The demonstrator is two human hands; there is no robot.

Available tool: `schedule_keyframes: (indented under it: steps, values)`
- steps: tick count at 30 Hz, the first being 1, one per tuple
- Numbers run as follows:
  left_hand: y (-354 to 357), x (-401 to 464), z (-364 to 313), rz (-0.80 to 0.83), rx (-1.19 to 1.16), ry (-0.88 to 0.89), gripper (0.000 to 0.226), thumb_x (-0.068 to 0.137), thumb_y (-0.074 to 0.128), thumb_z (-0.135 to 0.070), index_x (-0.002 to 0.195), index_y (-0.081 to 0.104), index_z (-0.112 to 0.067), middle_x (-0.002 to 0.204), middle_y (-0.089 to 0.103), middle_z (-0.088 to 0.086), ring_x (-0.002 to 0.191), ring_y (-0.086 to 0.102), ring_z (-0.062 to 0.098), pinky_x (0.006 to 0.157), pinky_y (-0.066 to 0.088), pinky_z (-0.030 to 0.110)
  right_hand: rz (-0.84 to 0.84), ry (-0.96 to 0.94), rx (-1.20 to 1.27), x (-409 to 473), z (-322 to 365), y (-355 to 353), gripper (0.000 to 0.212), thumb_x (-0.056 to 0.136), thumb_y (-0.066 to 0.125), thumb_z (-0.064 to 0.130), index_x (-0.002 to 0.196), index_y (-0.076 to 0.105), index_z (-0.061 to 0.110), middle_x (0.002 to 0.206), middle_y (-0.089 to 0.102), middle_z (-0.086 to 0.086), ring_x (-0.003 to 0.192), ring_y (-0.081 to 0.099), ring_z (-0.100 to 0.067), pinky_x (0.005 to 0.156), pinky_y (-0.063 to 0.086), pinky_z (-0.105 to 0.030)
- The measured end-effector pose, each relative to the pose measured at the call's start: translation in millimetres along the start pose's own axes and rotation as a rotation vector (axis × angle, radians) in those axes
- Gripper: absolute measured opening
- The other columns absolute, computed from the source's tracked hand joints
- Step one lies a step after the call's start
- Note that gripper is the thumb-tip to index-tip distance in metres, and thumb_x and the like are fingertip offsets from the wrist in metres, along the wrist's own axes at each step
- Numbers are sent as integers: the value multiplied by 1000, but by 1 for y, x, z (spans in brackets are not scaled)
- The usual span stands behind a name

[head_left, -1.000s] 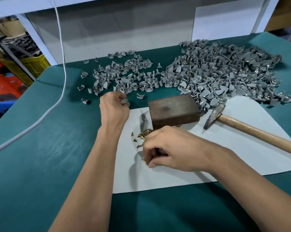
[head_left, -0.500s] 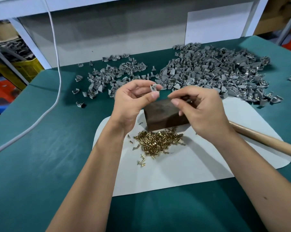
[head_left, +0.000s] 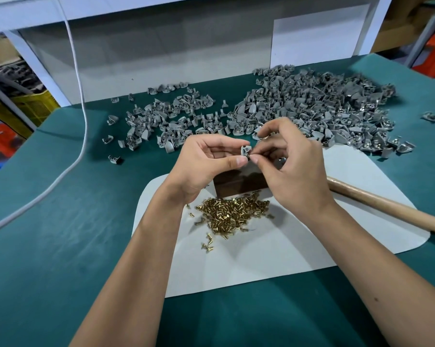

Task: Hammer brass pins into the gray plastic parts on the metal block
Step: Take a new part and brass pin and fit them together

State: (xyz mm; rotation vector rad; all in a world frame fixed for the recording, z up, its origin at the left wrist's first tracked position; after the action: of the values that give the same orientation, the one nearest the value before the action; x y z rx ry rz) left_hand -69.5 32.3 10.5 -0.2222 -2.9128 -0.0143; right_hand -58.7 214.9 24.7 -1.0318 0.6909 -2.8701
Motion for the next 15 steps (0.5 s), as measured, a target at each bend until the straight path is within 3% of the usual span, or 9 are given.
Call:
schedule_keyframes:
  steps: [6,15]
  values:
    - [3,0,0,-5,-55,-16,33,67,84,-3,100,79,-6,88,78,12,77,75,20,73,60,27,-61,-25,-3,-1,-1,0,32,82,80,7,105,61,17,84,73,11,84,71,-5,76,59,-31]
    - [3,0,1,-34,-36,-35,38,67,85,-8,104,78,-6,89,78,11,81,73,19,77,60,28,-77,-66,-35,0,-1,-4,30,82,82,6,100,60,15,83,73,8,84,72,-2,75,58,-23]
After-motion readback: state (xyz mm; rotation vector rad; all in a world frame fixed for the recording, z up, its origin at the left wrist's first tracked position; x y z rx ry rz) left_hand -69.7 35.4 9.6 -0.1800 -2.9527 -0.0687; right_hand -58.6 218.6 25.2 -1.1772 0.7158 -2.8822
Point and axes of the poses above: each hand's wrist, its own x-axis towards the middle knuckle, its own y-axis out of the palm, z = x × y, the point moved 3 cm from there along x, towards the middle knuckle
